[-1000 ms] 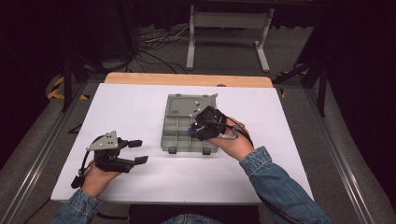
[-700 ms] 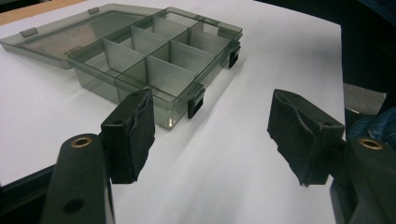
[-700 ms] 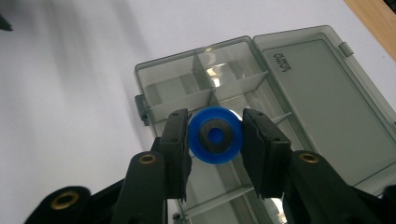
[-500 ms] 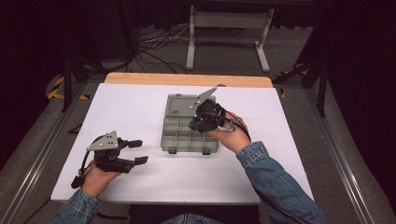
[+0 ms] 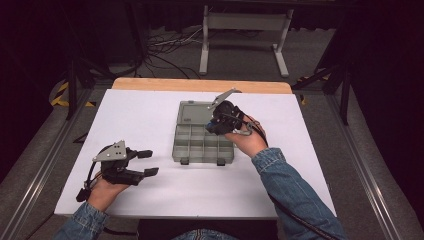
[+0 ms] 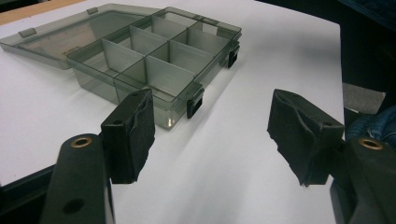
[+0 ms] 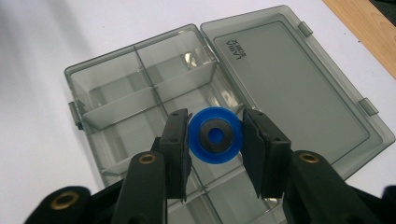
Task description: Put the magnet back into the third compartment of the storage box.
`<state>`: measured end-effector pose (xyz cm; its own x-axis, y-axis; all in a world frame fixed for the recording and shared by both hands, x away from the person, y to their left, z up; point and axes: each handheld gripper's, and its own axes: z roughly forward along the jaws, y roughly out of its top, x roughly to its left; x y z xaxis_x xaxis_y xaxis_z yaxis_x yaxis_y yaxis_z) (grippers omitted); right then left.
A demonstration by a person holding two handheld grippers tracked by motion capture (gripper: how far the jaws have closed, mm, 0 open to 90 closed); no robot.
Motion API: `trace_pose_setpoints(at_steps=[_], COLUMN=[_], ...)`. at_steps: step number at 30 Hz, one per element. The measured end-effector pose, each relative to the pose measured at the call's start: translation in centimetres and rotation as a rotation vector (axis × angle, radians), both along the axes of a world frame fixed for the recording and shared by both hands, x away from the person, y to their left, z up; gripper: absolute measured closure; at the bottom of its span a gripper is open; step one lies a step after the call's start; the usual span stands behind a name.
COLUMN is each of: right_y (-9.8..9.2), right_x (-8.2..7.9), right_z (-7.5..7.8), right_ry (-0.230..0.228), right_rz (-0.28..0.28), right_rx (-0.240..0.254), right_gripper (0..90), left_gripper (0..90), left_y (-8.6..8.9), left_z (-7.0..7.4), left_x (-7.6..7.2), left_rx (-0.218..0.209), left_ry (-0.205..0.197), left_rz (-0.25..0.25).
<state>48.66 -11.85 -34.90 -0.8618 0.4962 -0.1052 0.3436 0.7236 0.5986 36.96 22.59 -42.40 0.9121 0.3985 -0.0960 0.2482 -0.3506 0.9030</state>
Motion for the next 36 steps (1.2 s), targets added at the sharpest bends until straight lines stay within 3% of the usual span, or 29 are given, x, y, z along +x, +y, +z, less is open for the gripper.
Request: trace_pose_setpoints(at_steps=[14,36], right_y=[-0.5,0.5], right_x=[1.5,2.4], right_z=[-1.2,-4.1], right_ry=[0.016,0.065], right_rz=[-0.051,-0.051], right_rx=[-0.003,-0.045], right_gripper=[62.9,62.8], left_gripper=[32.3,32.3], left_y=[0.0,0.0], left_z=[0.0,0.0], left_x=[0.0,0.0], left_rx=[0.006,0.005], left_ry=[-0.002,-0.001], left_rz=[-0.008,-0.008])
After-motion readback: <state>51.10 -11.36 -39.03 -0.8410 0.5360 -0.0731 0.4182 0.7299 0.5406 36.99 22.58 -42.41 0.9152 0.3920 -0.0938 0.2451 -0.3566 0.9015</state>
